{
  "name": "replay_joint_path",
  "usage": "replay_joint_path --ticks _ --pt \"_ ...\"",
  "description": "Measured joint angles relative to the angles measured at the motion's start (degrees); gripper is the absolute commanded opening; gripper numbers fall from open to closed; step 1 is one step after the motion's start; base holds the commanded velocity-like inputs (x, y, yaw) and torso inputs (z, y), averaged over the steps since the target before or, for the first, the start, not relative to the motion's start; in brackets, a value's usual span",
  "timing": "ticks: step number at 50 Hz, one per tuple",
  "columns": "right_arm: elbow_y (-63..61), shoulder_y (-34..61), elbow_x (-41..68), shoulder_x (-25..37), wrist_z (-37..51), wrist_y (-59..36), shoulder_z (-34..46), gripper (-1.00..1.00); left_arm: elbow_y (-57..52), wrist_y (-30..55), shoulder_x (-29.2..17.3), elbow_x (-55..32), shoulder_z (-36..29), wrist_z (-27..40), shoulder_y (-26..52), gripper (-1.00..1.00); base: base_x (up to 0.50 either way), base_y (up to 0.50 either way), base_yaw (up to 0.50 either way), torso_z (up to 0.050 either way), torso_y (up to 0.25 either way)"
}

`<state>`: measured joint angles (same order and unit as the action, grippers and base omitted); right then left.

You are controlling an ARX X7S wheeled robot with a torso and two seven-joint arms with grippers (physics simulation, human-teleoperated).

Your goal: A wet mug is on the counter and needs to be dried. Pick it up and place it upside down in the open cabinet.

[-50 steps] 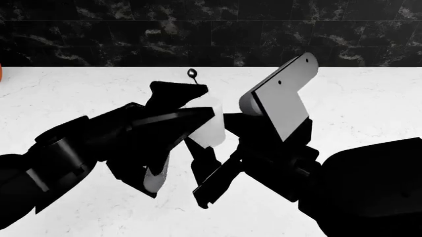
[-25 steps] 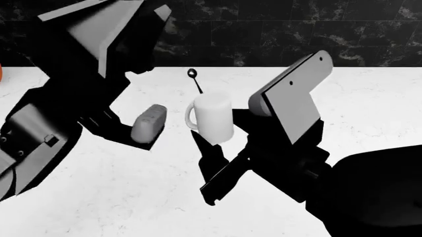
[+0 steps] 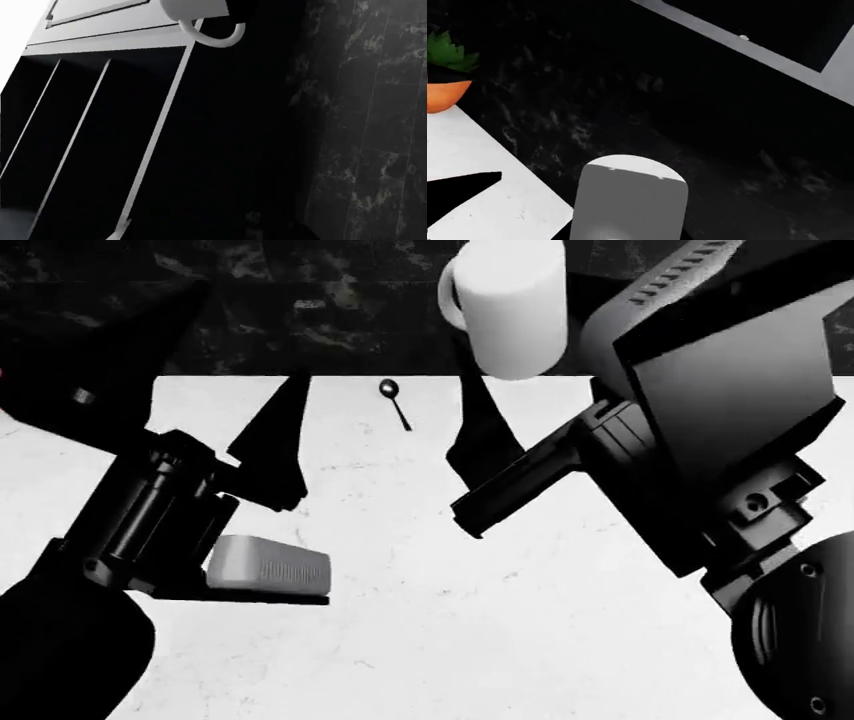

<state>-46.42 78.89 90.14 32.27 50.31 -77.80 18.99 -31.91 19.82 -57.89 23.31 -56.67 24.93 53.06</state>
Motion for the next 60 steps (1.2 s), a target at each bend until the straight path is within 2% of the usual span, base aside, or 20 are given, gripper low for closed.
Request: replay_joint_path --ticks 10,27,49,60 --pt "-1.94 6.54 -3.5 0.12 0.64 -1.51 1.05 -1.0 -6.81 0.48 -2.13 -17.82 4.93 4.69 -9.3 1.0 0.0 0.0 0.0 0.0 0.0" --pt "-2.14 15.17 -15.17 0.33 -4.51 -0.73 5.15 -1.0 -8.36 -3.83 -4.16 -35.43 8.77 10.16 -19.61 1.0 0.0 0.0 0.0 0.0 0.0" --pt "9.87 29.14 -36.61 -1.59 -18.92 9.92 16.79 -1.0 -7.08 -8.57 -4.17 -45.49 9.64 12.48 -26.38 1.0 0.0 0.0 0.0 0.0 0.0" --pt "20.03 33.54 -43.18 -4.14 -24.29 16.81 19.1 -1.0 -6.97 -9.87 -4.19 -47.24 9.68 12.95 -27.99 1.0 0.0 0.0 0.0 0.0 0.0"
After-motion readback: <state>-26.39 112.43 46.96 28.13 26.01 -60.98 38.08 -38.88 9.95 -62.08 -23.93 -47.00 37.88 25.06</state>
